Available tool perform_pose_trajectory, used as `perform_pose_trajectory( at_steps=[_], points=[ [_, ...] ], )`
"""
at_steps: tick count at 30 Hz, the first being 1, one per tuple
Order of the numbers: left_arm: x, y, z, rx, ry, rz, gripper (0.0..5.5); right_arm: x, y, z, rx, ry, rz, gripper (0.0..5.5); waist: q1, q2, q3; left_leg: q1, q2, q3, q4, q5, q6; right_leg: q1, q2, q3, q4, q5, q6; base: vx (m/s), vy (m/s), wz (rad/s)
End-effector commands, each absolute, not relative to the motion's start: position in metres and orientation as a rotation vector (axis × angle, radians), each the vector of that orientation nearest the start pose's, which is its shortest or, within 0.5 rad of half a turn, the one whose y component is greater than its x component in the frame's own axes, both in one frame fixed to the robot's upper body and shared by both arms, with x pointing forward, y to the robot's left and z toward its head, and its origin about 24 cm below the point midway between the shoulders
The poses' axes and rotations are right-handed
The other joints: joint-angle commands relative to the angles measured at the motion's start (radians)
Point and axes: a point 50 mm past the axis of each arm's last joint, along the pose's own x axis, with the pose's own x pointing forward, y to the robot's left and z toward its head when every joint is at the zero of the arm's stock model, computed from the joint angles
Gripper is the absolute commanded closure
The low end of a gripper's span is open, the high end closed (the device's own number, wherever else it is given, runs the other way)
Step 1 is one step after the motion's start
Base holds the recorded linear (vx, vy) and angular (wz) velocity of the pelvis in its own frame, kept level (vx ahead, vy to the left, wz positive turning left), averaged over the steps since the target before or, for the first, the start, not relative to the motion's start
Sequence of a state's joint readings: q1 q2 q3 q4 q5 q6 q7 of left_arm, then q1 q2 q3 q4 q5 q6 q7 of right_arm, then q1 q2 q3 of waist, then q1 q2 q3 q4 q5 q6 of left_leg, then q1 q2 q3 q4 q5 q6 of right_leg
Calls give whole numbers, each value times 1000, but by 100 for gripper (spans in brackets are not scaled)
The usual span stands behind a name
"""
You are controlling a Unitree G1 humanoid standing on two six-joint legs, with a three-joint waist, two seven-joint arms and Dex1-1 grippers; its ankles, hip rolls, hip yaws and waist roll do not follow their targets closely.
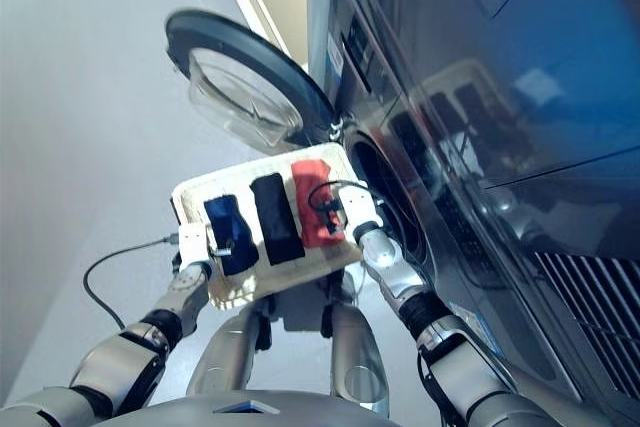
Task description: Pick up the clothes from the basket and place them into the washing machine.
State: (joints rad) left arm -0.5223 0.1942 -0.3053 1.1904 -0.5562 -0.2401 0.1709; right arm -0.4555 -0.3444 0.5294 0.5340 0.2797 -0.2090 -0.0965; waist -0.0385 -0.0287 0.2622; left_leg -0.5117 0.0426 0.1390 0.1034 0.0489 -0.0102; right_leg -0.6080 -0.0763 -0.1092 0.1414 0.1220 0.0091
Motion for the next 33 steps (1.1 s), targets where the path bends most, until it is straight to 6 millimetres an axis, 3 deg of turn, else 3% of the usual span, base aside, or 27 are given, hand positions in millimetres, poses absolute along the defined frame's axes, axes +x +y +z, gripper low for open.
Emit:
perform_pose_trajectory(
  at_steps=[1, 10, 18, 23, 33],
  points=[
    [311, 199, -38, -81, 415, 298, 0, 312, -94, 63, -195, -159, 398, 0, -17, -6, -37, -81, 18, -30, 134, -97, -27, 5, -19, -7, 59, -70, 82, 69, -1, 35],
    [332, 217, -9, -120, 328, 374, 0, 310, -85, 82, -154, -244, 435, 0, -46, -17, -35, -227, 35, -31, 235, -141, 0, -144, -2, 18, 126, -73, 82, 0, 0, 0],
    [340, 236, 8, -118, 283, 430, 0, 306, -83, 84, -112, -258, 453, 0, -64, -23, -44, -316, 37, -59, 309, -177, 19, -216, 16, 26, 158, -88, 67, 0, 0, 0],
    [341, 243, 12, -91, 279, 442, 0, 302, -86, 81, -99, -250, 456, 0, -72, -23, -60, -374, 31, -82, 358, -196, 22, -263, 22, 24, 187, -102, 56, 0, 0, 0],
    [342, 246, 14, -104, 277, 471, 0, 295, -89, 94, -29, -314, 460, 0, -81, -26, -84, -494, 36, -103, 433, -225, 32, -364, 32, 31, 224, -107, 43, 0, 0, 0]
  ],
)
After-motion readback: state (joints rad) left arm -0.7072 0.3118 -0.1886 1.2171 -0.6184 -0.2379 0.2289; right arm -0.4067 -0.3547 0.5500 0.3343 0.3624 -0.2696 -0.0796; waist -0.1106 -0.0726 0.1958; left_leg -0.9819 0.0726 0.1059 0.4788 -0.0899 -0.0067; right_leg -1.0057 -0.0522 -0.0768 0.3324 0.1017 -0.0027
